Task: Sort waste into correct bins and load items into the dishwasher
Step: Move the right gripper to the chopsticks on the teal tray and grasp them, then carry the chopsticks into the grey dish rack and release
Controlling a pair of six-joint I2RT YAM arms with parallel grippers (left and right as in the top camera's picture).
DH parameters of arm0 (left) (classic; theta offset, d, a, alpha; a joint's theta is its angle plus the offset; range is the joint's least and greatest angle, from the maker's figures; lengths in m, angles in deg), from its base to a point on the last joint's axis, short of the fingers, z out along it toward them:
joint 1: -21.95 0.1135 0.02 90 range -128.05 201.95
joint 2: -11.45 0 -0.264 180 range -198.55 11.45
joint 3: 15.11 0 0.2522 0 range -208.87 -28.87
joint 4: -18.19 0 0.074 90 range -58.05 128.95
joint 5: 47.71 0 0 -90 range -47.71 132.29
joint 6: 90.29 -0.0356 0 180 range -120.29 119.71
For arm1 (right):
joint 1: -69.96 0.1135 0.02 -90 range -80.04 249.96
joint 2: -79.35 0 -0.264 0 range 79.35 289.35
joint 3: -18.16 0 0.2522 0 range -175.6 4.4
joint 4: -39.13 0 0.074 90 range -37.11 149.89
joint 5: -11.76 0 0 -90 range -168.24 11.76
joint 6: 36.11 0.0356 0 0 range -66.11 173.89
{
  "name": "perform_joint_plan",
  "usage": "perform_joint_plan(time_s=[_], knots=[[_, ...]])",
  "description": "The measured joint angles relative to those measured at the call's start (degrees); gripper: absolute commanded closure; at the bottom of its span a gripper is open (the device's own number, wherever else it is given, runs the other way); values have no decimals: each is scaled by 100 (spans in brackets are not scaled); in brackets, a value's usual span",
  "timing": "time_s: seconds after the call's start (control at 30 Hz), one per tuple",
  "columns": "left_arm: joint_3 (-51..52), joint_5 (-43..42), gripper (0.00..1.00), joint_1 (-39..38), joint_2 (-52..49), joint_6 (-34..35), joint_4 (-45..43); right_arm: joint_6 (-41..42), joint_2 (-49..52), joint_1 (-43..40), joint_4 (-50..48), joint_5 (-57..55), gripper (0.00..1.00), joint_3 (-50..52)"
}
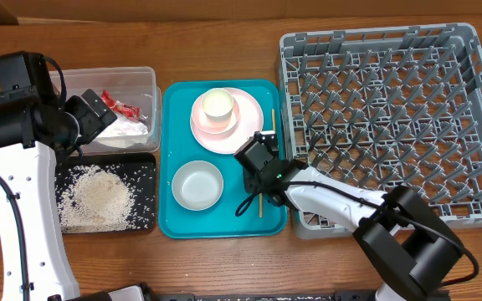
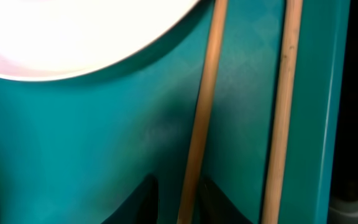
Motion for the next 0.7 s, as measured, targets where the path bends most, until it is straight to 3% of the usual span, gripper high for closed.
perform_joint_plan(time_s=[0.13, 0.43, 0.7], knots=[[0, 0, 0, 0, 0, 0, 0, 9, 24, 0, -37, -4, 78, 0], [0, 0, 0, 0, 0, 0, 0, 83, 28, 0, -57, -31, 96, 0], [0, 0, 0, 0, 0, 0, 0, 90, 28, 0, 286, -68, 96, -192]])
